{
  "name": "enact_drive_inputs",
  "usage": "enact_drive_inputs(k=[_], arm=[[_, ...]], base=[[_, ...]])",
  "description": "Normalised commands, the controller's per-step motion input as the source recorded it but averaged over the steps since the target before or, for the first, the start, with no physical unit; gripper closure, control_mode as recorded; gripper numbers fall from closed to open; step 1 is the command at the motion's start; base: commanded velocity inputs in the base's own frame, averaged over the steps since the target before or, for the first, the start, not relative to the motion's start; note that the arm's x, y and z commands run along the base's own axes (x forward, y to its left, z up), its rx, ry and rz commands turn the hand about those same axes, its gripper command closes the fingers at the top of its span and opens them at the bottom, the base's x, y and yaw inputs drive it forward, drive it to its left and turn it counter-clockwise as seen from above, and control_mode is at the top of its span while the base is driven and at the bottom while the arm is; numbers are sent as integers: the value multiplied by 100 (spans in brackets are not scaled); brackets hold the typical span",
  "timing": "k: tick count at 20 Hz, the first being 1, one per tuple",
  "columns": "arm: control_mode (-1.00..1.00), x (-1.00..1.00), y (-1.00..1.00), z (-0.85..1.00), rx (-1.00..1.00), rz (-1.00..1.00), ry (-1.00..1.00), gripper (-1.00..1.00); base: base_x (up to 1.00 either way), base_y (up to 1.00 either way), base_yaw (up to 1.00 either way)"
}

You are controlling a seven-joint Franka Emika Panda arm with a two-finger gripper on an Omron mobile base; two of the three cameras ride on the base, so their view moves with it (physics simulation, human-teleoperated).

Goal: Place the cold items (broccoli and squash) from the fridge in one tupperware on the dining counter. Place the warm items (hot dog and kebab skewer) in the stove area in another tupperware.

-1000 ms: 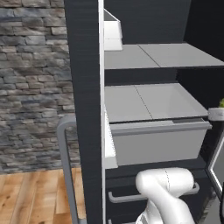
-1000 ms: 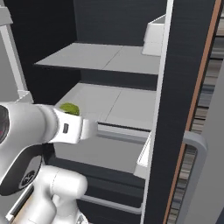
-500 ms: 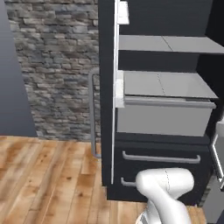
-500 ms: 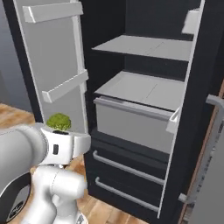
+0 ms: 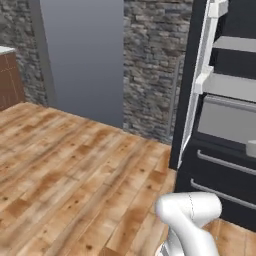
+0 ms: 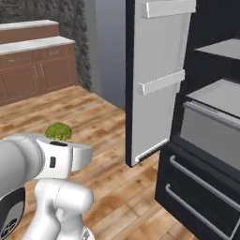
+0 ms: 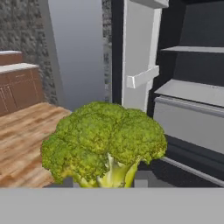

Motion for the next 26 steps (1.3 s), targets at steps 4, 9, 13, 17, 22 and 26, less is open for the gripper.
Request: enact_drive_inputs(k=[4,9,13,17,22,26], arm=[[100,0,0,0,0,0,0,100],[100,0,0,0,0,0,0,100],[100,0,0,0,0,0,0,100],[100,0,0,0,0,0,0,100],[100,0,0,0,0,0,0,100],[100,0,0,0,0,0,0,100]], base=[[-52,48,78],[11,35,80],[100,-1,52],[100,-19,46],[100,-47,48],[100,-65,43]])
